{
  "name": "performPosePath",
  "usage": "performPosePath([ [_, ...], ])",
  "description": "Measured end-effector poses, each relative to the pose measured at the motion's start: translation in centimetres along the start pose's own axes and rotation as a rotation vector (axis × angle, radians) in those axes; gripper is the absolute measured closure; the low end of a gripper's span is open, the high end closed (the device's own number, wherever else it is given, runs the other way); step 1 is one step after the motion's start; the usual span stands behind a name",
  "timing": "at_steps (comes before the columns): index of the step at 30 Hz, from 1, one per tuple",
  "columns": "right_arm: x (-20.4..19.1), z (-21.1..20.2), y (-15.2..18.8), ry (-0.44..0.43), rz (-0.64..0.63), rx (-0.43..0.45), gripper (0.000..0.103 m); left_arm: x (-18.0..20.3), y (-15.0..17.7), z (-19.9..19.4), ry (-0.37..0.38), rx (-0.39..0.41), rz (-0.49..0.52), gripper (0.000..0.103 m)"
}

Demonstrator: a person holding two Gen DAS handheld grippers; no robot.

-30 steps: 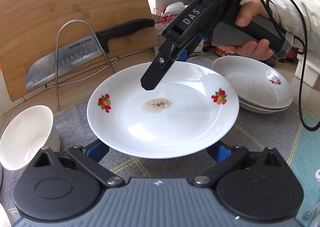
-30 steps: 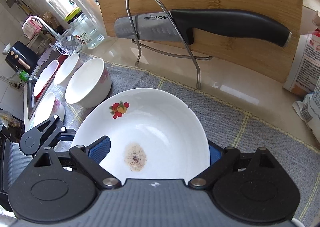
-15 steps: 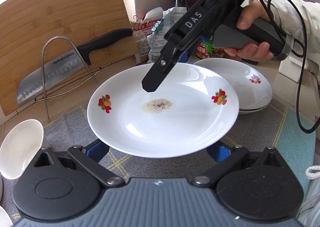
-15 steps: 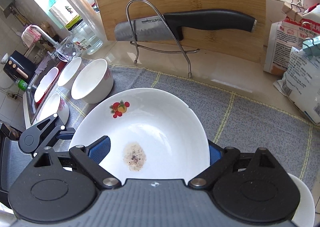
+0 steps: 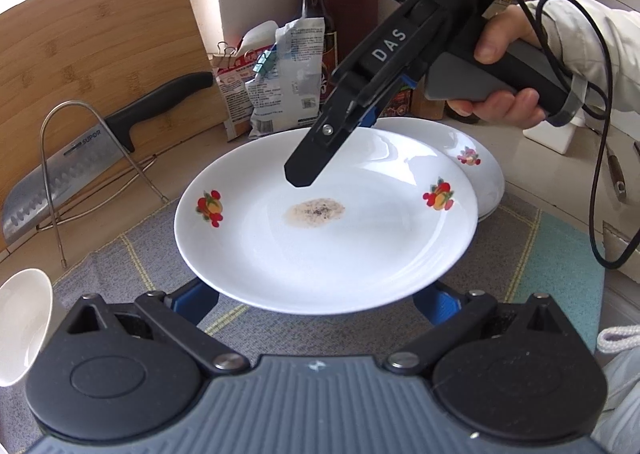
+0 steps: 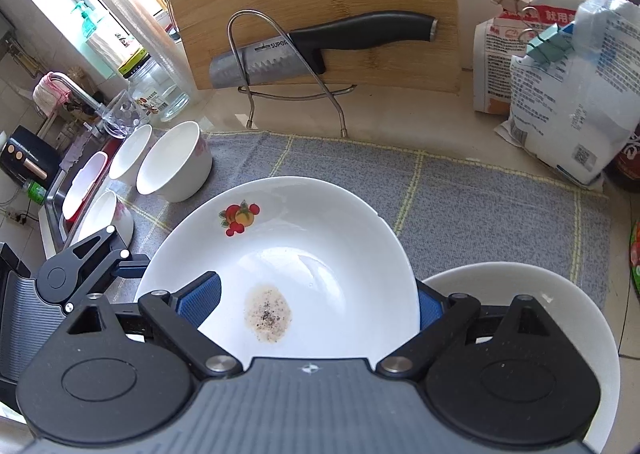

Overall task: Organize plates and bowls
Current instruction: 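Lower the flat white plate onto the stacked plates with the right gripper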

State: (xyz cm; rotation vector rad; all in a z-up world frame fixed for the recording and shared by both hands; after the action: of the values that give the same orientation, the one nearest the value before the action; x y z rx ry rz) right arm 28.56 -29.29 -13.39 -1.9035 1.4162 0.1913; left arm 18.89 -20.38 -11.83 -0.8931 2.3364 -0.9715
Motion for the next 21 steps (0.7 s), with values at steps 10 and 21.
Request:
performPosePath([
  [10,1.4,-2.7,1.7,0.019,0.035,0.04,0.005,2.2,-1.3,0.1,0.033,0.007,0.043,0.001],
  [21,3.4,-4.9,3.8,0.047,0.075,0.06,0.005,4.9,-2.0,1.2,0.074,0.001,0.067,0.001],
])
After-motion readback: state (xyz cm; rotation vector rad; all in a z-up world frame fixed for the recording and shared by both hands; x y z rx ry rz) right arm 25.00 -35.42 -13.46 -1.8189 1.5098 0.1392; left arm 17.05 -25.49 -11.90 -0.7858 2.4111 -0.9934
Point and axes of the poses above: each gripper's, at about its wrist camera, not at the fingertips, and z roughly the way its jaws point, x to its right, y to its underside, the point moved 9 cm from there along z, roughly the way its jaws point, and after that the axes turned 8 degrees about -y, right-handed, at the moved point
